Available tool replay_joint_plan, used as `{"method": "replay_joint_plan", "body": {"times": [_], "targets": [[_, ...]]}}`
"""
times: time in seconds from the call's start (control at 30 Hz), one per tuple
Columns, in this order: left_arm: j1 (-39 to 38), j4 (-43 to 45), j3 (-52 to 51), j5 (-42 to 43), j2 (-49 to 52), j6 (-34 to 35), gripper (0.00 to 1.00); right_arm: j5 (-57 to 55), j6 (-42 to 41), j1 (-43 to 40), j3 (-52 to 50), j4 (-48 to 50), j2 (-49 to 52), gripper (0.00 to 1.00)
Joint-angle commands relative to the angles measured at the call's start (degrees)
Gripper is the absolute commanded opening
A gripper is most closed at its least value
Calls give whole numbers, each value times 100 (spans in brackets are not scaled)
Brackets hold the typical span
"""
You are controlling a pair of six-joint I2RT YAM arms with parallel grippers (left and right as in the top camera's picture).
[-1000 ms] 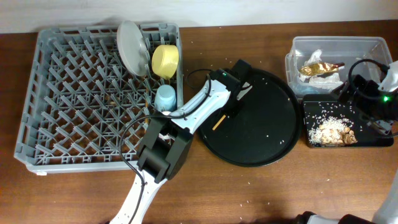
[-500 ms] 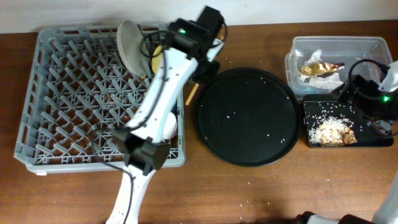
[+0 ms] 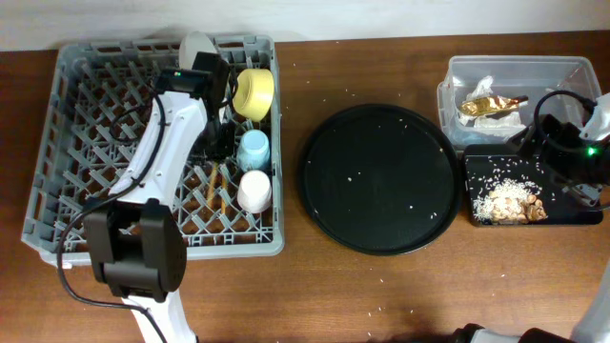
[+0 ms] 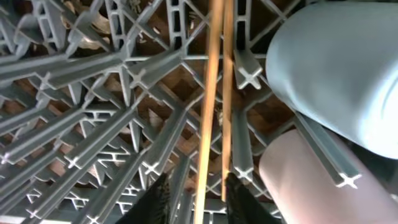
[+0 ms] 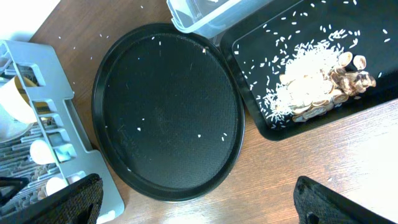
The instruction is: Sort waste into correct bins and load items into the dishwasher rack
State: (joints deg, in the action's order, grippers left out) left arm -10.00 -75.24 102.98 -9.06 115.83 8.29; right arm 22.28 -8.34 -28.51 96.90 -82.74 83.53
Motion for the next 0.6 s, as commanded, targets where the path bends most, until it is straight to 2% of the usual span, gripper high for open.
{"method": "replay_joint_plan", "body": {"times": [0.0,0.1,0.2,0.23,0.27,0.3,0.37,0.47,0.57], "targets": [[4,22,-66,-125,-57,2,54,-50,57,-2,11,2,-55,98],[4,-457,463,-122,-236,2,53,-48,57,-2,11,2,-55,98],[-57,-619,1429,-24,-1349,-20,53,-48,57,-2,11,0,-55,98],[-70,-393,1552,-22,-2085,-20,54,-48,57,-2,13,2,-55,99],[-70,-289,1552,-20,-2634,-17,60,-48,57,-2,11,2,-55,98],[-70,-262,1552,-20,-2986,-17,99,-48,57,-2,11,0,-55,98],[-70,-391,1552,2,-3493,-17,99,-50,57,-2,11,2,-55,98],[-70,-411,1552,2,-3528,-17,99,-48,57,0,11,2,-92,99],[-70,-413,1552,2,-3521,-17,99,-50,57,680,11,2,-763,98]]}}
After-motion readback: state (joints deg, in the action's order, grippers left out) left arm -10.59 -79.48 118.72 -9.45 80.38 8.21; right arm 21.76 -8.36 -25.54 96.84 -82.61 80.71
